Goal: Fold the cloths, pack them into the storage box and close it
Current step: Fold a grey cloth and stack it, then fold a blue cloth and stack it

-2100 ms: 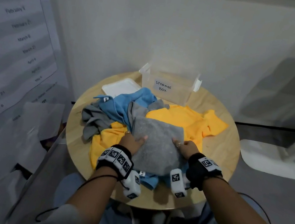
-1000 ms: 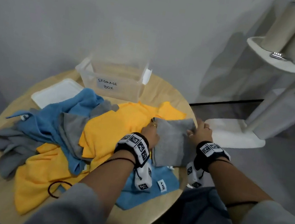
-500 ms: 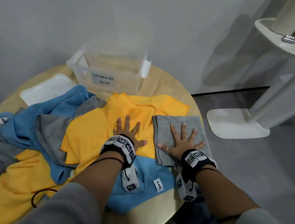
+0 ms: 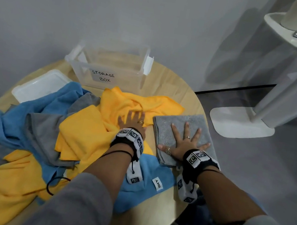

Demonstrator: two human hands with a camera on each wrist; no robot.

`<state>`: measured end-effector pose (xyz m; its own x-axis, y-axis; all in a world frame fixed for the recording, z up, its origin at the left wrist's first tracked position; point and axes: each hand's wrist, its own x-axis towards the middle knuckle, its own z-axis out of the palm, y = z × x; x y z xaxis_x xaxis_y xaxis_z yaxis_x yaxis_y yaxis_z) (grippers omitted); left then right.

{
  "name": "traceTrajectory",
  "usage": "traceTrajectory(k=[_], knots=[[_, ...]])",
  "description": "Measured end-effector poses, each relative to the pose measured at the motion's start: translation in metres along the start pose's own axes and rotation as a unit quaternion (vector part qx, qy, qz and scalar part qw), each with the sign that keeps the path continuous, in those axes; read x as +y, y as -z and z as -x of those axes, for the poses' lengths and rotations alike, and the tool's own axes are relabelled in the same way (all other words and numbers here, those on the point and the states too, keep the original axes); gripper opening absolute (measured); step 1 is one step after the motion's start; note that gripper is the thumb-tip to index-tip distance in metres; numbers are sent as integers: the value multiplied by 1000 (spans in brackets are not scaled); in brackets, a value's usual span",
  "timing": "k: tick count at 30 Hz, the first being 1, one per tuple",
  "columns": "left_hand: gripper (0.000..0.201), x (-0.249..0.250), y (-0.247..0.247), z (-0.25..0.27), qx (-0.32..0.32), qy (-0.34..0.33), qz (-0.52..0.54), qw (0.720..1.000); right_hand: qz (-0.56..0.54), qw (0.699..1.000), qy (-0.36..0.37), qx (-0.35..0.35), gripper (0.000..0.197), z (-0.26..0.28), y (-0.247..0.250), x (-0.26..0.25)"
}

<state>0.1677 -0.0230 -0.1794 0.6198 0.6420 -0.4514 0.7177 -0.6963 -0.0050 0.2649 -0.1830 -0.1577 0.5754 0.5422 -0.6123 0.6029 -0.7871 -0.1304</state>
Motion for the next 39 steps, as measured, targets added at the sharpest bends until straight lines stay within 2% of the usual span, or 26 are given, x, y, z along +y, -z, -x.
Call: traceTrajectory(k=[2, 4, 10, 13, 14, 16, 18, 20, 21, 23, 25, 29, 31, 33, 37, 39], knots=[[58, -14, -3, -5, 36, 60, 25, 997, 5, 1000, 0, -7, 104, -1, 1, 0], [59, -16, -4, -8, 45, 103, 48, 992, 5, 1000, -4, -15, 104, -4, 4, 0], [61, -10, -2, -8, 50, 117, 80, 989, 0, 1000, -7, 0, 104, -25, 26, -13], [59, -8, 15, -1, 28, 79, 102, 991, 4, 1000, -4, 5, 99, -32, 33, -17], [57, -6, 25, 3, 26, 50, 115, 992, 9, 1000, 7, 23, 93, -32, 32, -20], [50, -4, 45, 16, 69, -20, 154, 985, -4, 993, 55, 106, 78, -23, 29, -32], [39, -7, 63, 42, 145, -86, 198, 965, -113, 968, 132, 181, 57, -4, 22, -49], [28, -17, 69, 78, 195, -122, 226, 947, -241, 933, 220, 151, 42, 21, 8, -61], [24, -25, 67, 95, 197, -124, 226, 946, -264, 927, 242, 108, 45, 30, -3, -64], [20, -45, 55, 129, 162, -99, 206, 960, -245, 936, 254, 18, 50, 48, -26, -65], [19, -62, 38, 156, 119, -72, 161, 977, -212, 947, 241, 0, 47, 60, -44, -67], [61, -78, -5, 187, 82, -50, 29, 995, -159, 962, 212, 63, 17, 84, -57, -75], [68, -81, -22, 196, 101, -25, 33, 994, -150, 960, 210, 109, 14, 90, -60, -74], [62, -83, -31, 204, 127, -3, 69, 990, -175, 948, 222, 144, 15, 96, -61, -70], [26, -86, -23, 217, 163, -1, 110, 980, -247, 906, 288, 187, 16, 123, -49, -64], [31, -84, -11, 225, 190, -55, 148, 969, -252, 881, 346, 201, 27, 138, -37, -65]])
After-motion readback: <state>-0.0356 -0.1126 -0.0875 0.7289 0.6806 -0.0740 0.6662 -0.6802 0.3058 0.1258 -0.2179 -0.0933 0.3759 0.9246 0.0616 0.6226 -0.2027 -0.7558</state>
